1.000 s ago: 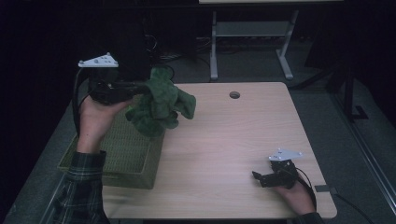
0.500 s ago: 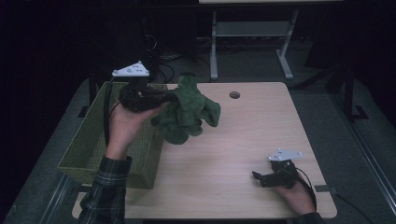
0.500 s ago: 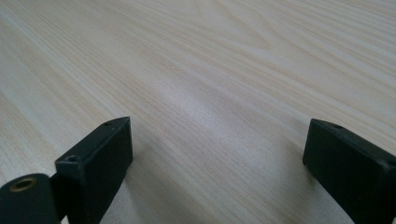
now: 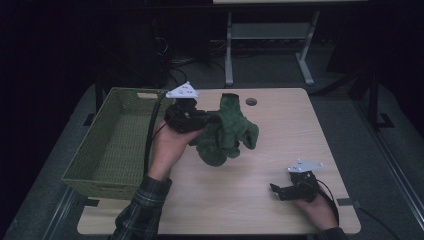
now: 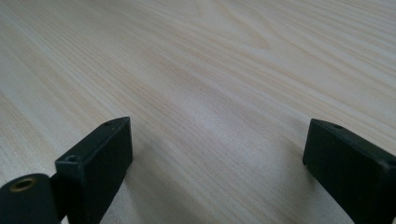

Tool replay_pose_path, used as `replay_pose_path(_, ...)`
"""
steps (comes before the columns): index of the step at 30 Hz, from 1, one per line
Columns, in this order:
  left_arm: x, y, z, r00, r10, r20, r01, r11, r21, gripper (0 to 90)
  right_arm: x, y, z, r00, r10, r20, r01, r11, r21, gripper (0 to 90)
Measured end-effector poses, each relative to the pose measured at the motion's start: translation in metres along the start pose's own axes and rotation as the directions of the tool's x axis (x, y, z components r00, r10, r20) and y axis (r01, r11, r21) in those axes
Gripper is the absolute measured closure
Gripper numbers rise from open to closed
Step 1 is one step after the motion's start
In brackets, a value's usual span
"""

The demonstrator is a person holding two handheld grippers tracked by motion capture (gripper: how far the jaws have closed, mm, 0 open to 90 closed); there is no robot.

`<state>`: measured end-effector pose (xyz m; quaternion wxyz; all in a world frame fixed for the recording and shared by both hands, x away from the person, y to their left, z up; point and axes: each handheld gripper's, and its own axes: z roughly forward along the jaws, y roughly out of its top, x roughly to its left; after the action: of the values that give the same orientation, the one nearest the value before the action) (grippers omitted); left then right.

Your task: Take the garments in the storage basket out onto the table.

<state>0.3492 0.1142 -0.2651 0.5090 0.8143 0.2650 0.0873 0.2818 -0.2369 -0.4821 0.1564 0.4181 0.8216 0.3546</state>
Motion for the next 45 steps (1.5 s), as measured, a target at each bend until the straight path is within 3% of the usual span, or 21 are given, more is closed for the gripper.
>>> replay_pose_path(11, -0.015, -0.024, 0.047, 0.9986, -0.031, 0.043, 0.029, 0.9991, 0.031, 86.5, 0.000, 0.000, 0.000, 1.0000, 0.000, 0.000, 0.000, 1.000, 0.000, 7.8)
replay_pose_path(21, -0.023, -0.047, 0.087, 0.9935, -0.087, 0.074, 0.083, 0.9953, 0.049, 86.4, 0.000, 0.000, 0.000, 1.0000, -0.004, 0.001, 0.004, 1.000, -0.003, 7.8)
replay_pose_path(28, -0.019, -0.073, 0.113, 0.9871, -0.129, 0.094, 0.120, 0.9879, 0.098, 86.3, 0.000, 0.000, 0.000, 1.0000, -0.005, 0.001, 0.005, 1.000, -0.002, 7.8)
replay_pose_path(34, -0.012, -0.095, 0.133, 0.9844, -0.154, 0.085, 0.141, 0.9796, 0.143, 85.7, 0.000, 0.000, 0.000, 1.0000, -0.001, 0.000, 0.001, 1.000, 0.001, 7.8)
replay_pose_path(38, -0.006, -0.107, 0.142, 0.9861, -0.150, 0.071, 0.136, 0.9757, 0.172, 83.5, 0.000, 0.000, 0.000, 1.0000, -0.001, 0.000, 0.001, 1.000, 0.001, 7.8)
replay_pose_path(40, -0.005, -0.110, 0.143, 0.9866, -0.151, 0.063, 0.138, 0.9748, 0.176, 77.5, 0.000, 0.000, 0.000, 1.0000, -0.001, 0.000, 0.001, 1.000, 0.001, 7.8)
replay_pose_path(43, -0.006, -0.110, 0.137, 0.9898, -0.132, 0.054, 0.119, 0.9742, 0.192, 58.5, 0.000, 0.000, 0.000, 1.0000, -0.001, -0.001, 0.001, 1.000, 0.001, 7.8)
replay_pose_path(44, -0.008, -0.109, 0.134, 0.9902, -0.127, 0.057, 0.114, 0.9741, 0.195, 48.4, 0.000, 0.000, 0.000, 1.0000, -0.001, 0.000, 0.001, 1.000, 0.001, 7.8)
replay_pose_path(45, -0.009, -0.109, 0.132, 0.9911, -0.121, 0.055, 0.109, 0.9752, 0.193, 45.8, 0.000, 0.000, 0.000, 1.0000, 0.000, -0.001, 0.000, 1.000, 0.001, 7.8)
